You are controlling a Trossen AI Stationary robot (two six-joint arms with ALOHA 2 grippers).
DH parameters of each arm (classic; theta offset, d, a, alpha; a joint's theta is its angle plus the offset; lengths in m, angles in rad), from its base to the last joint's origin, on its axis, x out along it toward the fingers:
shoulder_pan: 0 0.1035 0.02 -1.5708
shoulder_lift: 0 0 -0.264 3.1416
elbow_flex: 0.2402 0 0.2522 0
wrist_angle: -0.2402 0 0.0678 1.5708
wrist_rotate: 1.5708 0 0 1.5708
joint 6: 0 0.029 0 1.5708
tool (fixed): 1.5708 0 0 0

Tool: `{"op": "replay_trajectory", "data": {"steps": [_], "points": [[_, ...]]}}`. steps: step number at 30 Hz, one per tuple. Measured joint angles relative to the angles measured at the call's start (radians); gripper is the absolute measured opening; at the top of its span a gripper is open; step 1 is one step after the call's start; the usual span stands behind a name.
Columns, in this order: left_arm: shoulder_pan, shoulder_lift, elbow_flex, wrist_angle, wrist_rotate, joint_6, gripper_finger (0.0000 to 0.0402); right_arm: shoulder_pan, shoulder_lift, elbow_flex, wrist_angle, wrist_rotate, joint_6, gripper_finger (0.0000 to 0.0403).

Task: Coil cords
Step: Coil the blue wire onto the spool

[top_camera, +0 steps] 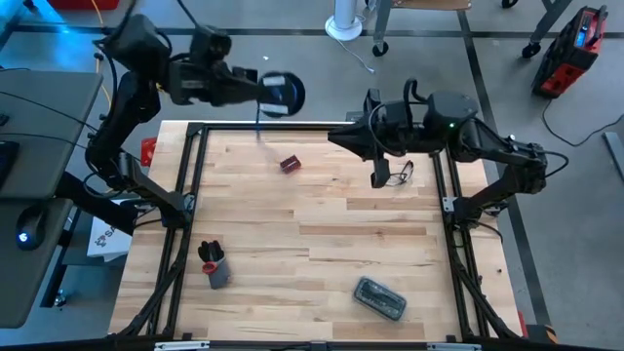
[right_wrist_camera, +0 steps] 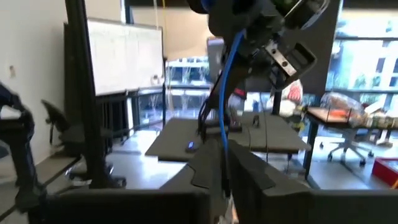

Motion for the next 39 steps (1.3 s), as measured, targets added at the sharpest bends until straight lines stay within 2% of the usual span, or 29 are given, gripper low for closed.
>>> {"op": "replay_trajectory", "data": {"steps": [8,11,17,22,28,34,39], "points": [[-0.003,0.022,0.0,0.199,-0.008,-0.027,0.0,0.0,0.057,0.0,0.117,0.01,-0.054,0.0145],[-0.003,0.032,0.0,0.224,-0.008,-0.027,0.0,0.0,0.091,0.0,0.122,0.031,-0.1,0.0172],[-0.002,0.061,0.0,0.301,-0.003,-0.026,0.0,0.0,0.171,0.0,0.165,0.028,-0.158,0.0178],[-0.015,0.075,0.0,0.351,0.004,-0.026,0.0,0.0,0.214,0.0,0.235,0.116,-0.24,0.0178],[-0.032,0.09,0.0,0.369,0.007,-0.026,0.0,0.0,0.221,0.0,0.248,0.111,-0.243,0.0178],[-0.049,0.116,0.0,0.508,0.007,-0.043,0.0,0.0,0.222,0.0,0.249,0.101,-0.24,0.0178],[-0.049,0.128,0.0,0.522,0.011,-0.059,0.0,0.0,0.222,0.0,0.245,0.117,-0.242,0.0177]]}}
